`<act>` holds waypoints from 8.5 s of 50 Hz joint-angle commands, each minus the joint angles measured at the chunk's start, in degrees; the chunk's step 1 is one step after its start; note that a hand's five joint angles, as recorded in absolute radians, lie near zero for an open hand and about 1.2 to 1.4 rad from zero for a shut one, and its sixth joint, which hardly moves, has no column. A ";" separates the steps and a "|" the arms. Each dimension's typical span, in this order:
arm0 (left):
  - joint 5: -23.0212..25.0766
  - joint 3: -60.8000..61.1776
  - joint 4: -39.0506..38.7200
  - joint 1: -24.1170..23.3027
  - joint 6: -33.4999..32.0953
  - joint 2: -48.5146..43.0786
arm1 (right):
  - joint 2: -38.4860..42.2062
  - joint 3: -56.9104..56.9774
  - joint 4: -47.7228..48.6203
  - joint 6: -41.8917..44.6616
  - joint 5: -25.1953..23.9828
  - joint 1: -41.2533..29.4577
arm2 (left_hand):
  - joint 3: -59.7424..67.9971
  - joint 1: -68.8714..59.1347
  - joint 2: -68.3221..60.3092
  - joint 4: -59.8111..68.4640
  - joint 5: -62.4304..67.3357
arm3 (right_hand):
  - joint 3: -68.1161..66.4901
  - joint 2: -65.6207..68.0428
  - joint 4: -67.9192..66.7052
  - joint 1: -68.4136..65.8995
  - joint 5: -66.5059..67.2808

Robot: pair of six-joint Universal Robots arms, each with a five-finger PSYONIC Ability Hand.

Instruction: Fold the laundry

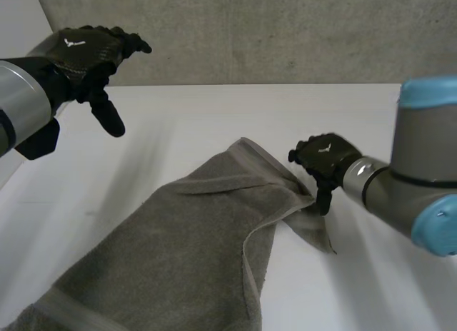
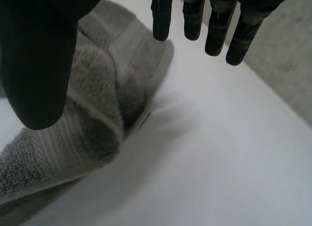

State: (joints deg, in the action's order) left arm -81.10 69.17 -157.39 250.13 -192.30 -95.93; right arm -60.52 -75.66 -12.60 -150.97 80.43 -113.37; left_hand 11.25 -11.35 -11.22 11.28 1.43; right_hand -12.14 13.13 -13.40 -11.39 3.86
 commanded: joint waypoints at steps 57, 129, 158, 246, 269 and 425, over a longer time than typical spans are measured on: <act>-26.56 6.16 -26.65 -33.65 49.30 -37.14 | -7.50 -6.69 16.82 -11.63 9.04 -7.22 | 13.93 -13.83 -13.96 13.91 13.75 | -67.86 66.87 -66.60 -68.61 66.14; 0.24 -8.81 -10.66 -11.49 2.86 -32.77 | 1.81 -3.00 27.01 3.93 15.11 -5.81 | 7.54 -7.44 -7.57 7.52 7.36 | -67.86 66.87 -66.60 -68.61 66.14; -24.19 7.30 -14.35 -30.84 30.32 -25.45 | 3.13 -0.81 24.91 -0.64 14.93 -3.79 | 7.88 -7.78 -7.91 7.85 7.70 | -67.86 66.87 -66.60 -68.61 66.14; -23.50 5.80 -30.62 -25.74 10.63 -18.36 | -2.14 1.74 18.51 7.17 14.40 3.06 | 68.75 -68.65 -68.78 68.72 68.57 | -67.86 66.87 -66.60 -68.61 66.14; 6.75 -4.04 -3.01 -0.25 14.76 -6.46 | -20.16 6.66 -6.03 11.13 2.71 6.93 | 68.75 -68.65 -68.78 68.72 68.57 | -67.86 66.87 -66.60 -68.61 66.14; 2.00 23.47 -43.44 -4.56 -29.18 -25.54 | -4.60 -17.77 24.03 18.52 2.98 0.69 | 24.67 -24.57 -24.69 24.64 24.49 | -67.86 66.87 -66.60 -68.61 66.14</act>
State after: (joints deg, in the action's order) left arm -78.83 92.74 -201.07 243.46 -222.19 -122.46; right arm -64.85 -92.70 11.24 -132.32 82.87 -113.92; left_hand 55.33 -54.93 -55.25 55.26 45.25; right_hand -68.26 67.77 -68.53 -55.99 57.63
